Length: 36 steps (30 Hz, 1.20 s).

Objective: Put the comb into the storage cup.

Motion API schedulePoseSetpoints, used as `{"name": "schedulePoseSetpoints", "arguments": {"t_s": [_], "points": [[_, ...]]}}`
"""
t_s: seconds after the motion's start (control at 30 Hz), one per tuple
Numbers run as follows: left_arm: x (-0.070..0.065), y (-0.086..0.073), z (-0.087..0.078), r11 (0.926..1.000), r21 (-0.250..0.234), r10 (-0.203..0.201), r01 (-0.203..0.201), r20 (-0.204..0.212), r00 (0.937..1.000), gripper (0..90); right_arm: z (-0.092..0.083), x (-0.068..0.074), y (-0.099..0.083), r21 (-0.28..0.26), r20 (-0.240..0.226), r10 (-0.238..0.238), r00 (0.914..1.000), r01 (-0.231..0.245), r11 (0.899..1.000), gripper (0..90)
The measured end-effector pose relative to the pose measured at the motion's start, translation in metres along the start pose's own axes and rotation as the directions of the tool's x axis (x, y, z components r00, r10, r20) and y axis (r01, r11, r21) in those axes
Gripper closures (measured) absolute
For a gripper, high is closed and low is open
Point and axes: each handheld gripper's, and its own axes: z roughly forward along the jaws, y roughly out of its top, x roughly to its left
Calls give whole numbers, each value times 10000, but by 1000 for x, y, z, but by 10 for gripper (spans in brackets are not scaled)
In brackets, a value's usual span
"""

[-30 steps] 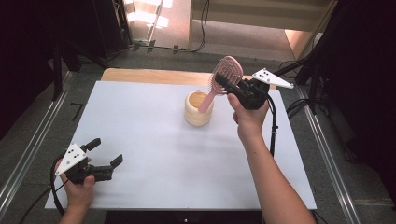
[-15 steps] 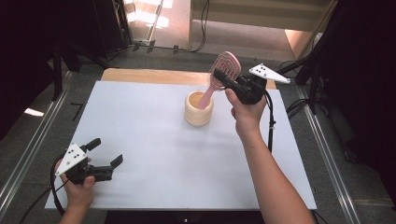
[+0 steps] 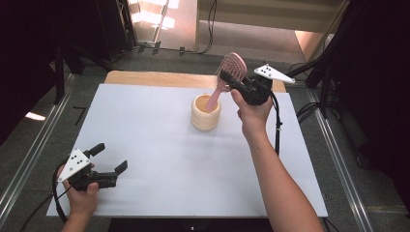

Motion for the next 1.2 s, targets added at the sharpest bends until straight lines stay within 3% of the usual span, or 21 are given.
{"name": "schedulePoseSetpoints", "arguments": {"t_s": [0.63, 1.2], "points": [[0, 0, 0, 10000, 7, 15, -15, 4, 10000, 0, 13, -6, -8, 241, 355, -225, 9991, 217, 9995, 625], [0, 0, 0, 10000, -1, 19, -19, -1, 10000, 0, 21, -10, -22, 486, 383, -238, 9990, 219, 9986, 624]]}}
